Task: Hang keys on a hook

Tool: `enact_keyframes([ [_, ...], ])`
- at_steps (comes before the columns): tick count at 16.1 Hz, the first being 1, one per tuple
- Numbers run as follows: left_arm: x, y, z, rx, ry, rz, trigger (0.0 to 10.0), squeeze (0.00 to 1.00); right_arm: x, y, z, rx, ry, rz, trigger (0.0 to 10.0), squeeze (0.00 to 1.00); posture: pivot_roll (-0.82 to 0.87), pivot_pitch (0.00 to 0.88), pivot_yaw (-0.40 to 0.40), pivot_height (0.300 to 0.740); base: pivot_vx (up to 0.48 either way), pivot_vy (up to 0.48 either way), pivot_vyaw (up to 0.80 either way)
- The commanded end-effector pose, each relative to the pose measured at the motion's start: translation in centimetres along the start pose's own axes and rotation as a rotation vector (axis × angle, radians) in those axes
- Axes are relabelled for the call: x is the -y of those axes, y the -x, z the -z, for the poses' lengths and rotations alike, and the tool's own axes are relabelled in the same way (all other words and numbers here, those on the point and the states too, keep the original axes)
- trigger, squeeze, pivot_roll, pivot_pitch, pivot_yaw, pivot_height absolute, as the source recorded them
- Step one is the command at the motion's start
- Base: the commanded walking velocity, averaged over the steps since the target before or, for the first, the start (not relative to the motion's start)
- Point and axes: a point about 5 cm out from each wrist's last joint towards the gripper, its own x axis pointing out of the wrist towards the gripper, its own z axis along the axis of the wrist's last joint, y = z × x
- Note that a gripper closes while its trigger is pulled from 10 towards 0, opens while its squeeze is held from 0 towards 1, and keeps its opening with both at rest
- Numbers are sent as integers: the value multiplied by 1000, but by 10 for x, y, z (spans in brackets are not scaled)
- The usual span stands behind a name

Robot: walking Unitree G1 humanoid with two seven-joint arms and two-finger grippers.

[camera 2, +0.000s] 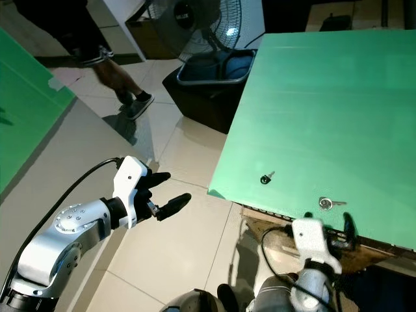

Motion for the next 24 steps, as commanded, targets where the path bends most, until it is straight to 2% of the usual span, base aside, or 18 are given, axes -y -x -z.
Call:
enact_keyframes([
  [1,-2,5,3,-9,0,-20,10000,0,-9,10,-9,34,-39,-16,10000,0,-224,205,375,740,0,0,0],
  [3,-3,5,4,-10,2,-24,10000,0,-8,12,-12,47,-85,0,10000,0,-223,208,374,740,0,0,0],
  [5,-3,3,4,-7,1,-25,10000,0,1,1,-17,48,-176,46,10000,0,-223,204,374,740,0,0,0],
  [6,-3,2,4,-7,0,-26,10000,0,4,-3,-20,51,-191,59,10000,0,-225,198,377,740,0,0,0],
  [7,-3,1,3,-5,-4,-21,10000,0,11,-12,-23,59,-200,86,10000,0,-225,196,379,740,0,0,0],
  [11,-5,0,2,-4,-13,-19,10000,0,17,-20,-24,75,-189,100,10000,0,-225,184,393,740,0,0,0],
  [21,-10,22,4,-59,-43,-25,10000,0,3,-6,-12,25,-228,54,10000,0,-168,226,400,740,0,0,0],
  [22,-9,22,6,-61,-43,-27,10000,0,-1,-5,-3,-73,-337,43,10000,0,-171,220,400,740,0,0,0],
  [23,-9,19,6,-54,-40,-35,10000,0,-7,-3,5,-197,-501,25,10000,0,-178,216,393,740,0,0,0],
  [24,-8,18,6,-49,-37,-38,10000,0,-4,-2,4,-188,-495,33,10000,0,-186,211,386,740,0,0,0],
])
